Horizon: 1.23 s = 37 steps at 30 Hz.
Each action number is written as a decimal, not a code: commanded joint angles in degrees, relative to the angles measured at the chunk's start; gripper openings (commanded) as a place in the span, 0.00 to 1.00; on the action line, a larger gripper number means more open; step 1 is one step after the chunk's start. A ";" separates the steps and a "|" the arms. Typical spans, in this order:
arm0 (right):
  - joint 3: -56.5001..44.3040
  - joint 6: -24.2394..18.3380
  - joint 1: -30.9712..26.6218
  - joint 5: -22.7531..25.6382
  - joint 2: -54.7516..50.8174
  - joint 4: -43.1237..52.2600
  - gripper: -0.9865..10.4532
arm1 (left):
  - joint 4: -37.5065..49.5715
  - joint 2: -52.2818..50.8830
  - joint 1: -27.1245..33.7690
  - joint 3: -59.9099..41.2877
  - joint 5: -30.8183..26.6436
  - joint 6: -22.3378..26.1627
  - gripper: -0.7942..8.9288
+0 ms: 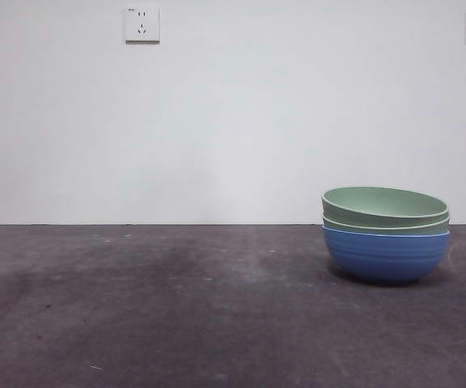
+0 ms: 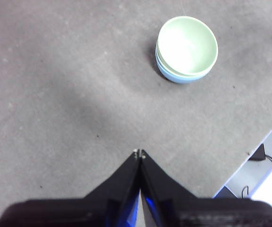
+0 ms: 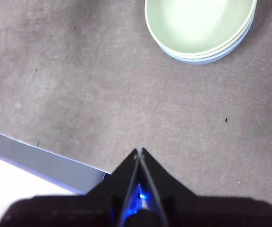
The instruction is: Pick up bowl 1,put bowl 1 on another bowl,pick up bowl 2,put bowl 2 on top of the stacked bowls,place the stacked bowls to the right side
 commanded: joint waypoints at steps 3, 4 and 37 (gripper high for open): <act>-0.55 -0.48 0.07 0.15 -0.02 0.09 0.09 | 6.29 -3.30 5.84 -0.13 0.33 2.54 0.08; -0.55 -0.48 0.07 0.17 -0.04 0.09 0.09 | 9.14 -4.37 7.65 -0.15 0.46 2.56 0.08; -0.55 -0.48 0.07 0.17 -0.04 0.09 0.09 | 68.04 -66.34 39.04 -88.56 -2.32 -0.22 0.08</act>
